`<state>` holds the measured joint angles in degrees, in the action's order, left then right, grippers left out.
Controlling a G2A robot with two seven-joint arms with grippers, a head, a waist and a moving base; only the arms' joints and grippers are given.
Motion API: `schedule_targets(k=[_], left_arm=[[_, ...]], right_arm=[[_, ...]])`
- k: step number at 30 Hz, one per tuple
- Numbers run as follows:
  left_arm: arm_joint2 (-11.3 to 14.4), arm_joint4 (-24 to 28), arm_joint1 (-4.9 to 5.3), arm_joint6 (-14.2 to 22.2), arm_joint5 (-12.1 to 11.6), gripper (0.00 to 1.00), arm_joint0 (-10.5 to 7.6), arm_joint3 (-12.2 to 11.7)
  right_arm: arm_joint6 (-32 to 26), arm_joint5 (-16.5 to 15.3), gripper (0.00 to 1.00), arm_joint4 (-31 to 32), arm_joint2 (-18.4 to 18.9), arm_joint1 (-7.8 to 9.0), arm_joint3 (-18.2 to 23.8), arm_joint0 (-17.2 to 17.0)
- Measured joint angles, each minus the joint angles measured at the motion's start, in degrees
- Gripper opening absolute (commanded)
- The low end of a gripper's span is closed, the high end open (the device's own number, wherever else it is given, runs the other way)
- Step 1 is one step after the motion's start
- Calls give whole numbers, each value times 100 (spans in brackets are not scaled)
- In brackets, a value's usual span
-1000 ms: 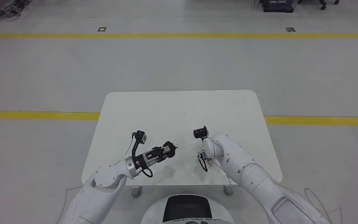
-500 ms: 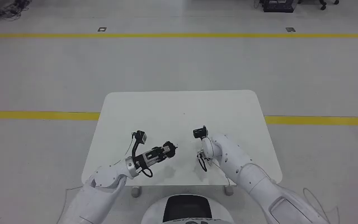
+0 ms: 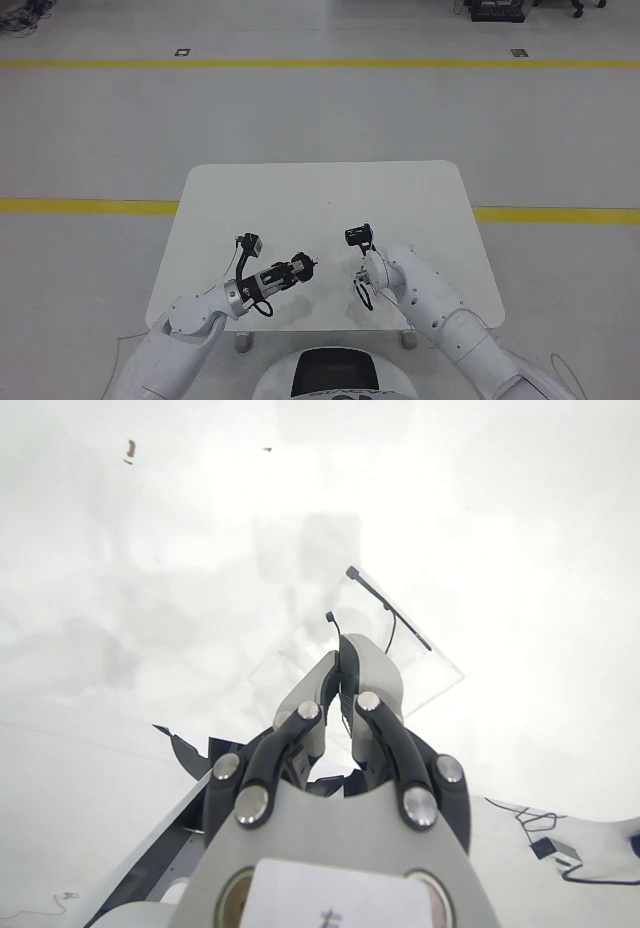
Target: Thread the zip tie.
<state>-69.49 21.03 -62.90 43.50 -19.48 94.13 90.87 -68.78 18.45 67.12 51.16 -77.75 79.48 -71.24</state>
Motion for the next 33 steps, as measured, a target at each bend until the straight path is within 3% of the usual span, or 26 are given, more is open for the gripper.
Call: schedule_targets(k=[7, 12, 16, 24, 26, 30, 33], left_arm=[[0, 0, 0, 0, 0, 0, 0, 0], [0, 0, 0, 0, 0, 0, 0, 0], [0, 0, 0, 0, 0, 0, 0, 0], [0, 0, 0, 0, 0, 0, 0, 0], [0, 0, 0, 0, 0, 0, 0, 0], [0, 0, 0, 0, 0, 0, 0, 0], [0, 0, 0, 0, 0, 0, 0, 0]], right_arm=[[192, -551, 0, -25, 748, 250, 1294, -813], [588, -1029, 0, -353, 1328, 385, 1961, -1398], [660, -1244, 0, -1110, 1623, 413, 2055, -1536], [668, -1235, 0, -939, 1615, 411, 2058, -1535], [941, -1323, 0, -1128, 1713, 416, 2149, -1624], [2066, -2038, 0, -1780, 2199, 483, 2614, -2144], [2731, -2830, 0, -2315, 2544, 543, 2794, -2636]])
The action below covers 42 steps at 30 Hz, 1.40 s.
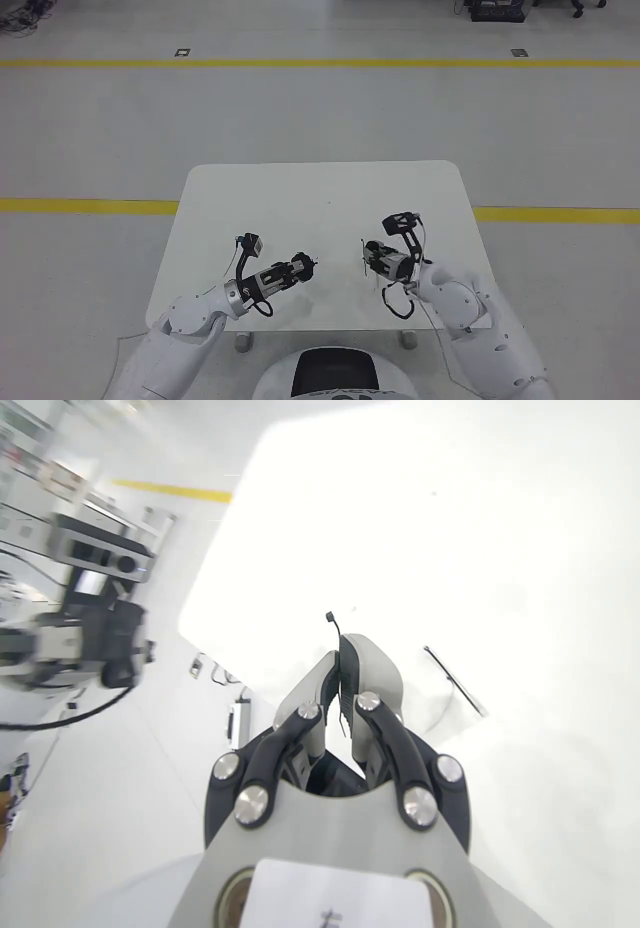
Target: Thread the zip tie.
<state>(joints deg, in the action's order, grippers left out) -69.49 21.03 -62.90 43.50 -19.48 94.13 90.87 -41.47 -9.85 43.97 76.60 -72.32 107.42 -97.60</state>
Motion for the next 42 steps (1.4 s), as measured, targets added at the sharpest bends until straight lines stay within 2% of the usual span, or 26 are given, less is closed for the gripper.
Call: schedule_targets(k=[2, 4, 12, 21, 23, 29, 37, 42], left_arm=[[0, 0, 0, 0, 0, 0, 0, 0], [0, 0, 0, 0, 0, 0, 0, 0], [0, 0, 0, 0, 0, 0, 0, 0], [10, 15, -3, -19, 12, 0, 3, -3], [112, 105, -22, -139, 68, 0, 21, -44], [400, 391, -86, -407, -3, 0, 50, -316], [625, 293, -176, -643, 0, 0, 28, -362], [670, 227, -213, -851, 0, 0, -1, -348]], right_arm=[[285, -602, 0, -434, 163, 34, -8, -247], [411, -1004, 0, -753, 265, 70, -26, -366], [1073, -962, 0, -851, 2, 262, 201, -399], [1102, -963, 0, -900, -29, 262, 225, -397], [1355, -963, 0, -1101, -116, 272, 274, -416], [2380, -963, 0, -1398, -399, 422, 183, -477], [3461, -963, 0, -1430, -1005, 707, -213, -281], [3685, -963, 0, -1451, -1183, 813, -334, -196]])
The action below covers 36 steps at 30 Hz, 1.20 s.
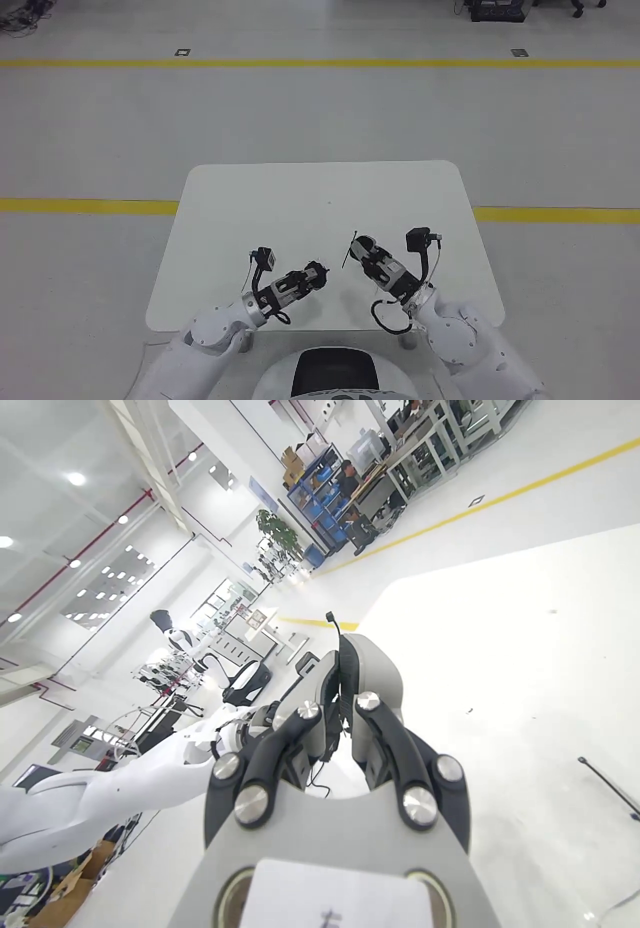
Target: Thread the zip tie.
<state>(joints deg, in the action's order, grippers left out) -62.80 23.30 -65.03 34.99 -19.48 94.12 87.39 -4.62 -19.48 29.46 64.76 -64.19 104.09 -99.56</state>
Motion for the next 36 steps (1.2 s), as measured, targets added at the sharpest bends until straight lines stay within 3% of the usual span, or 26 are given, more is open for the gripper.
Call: schedule_targets(k=[9, 14, 25, 36], left_arm=[[39, 11, -7, -24, 1, 0, -3, 19], [69, -69, -34, 156, 0, 0, 54, 70], [-237, -258, -238, 295, 0, 0, 215, 165], [-240, -255, -241, 303, 0, 0, 218, 165]], right_arm=[[53, 0, 0, 79, -44, -11, 31, 12], [298, 0, 0, 146, -193, 6, -6, 50], [445, 0, 0, -31, -359, 85, -153, 133], [563, 0, 0, 63, -425, 53, -168, 168]])
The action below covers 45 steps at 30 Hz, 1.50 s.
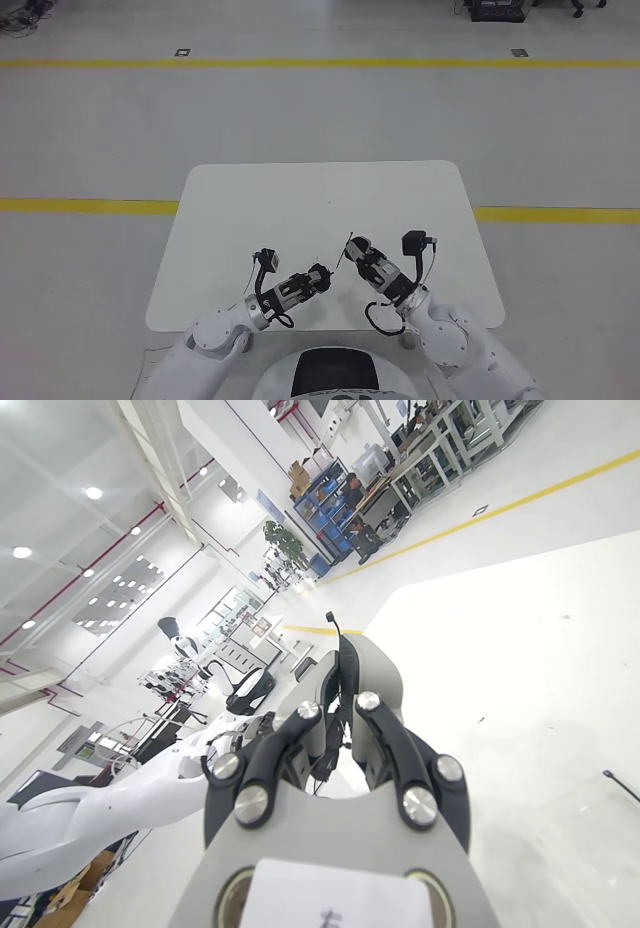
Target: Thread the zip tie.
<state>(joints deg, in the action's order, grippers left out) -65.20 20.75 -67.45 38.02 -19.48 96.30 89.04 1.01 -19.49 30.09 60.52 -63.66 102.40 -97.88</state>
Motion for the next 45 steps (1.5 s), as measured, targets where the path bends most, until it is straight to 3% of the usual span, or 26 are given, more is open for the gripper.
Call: schedule_targets(k=[45], left_arm=[[0, 0, 0, 0, 0, 0, 0, 0]], right_arm=[[-85, 5, 0, 264, -58, -76, -159, 34]])
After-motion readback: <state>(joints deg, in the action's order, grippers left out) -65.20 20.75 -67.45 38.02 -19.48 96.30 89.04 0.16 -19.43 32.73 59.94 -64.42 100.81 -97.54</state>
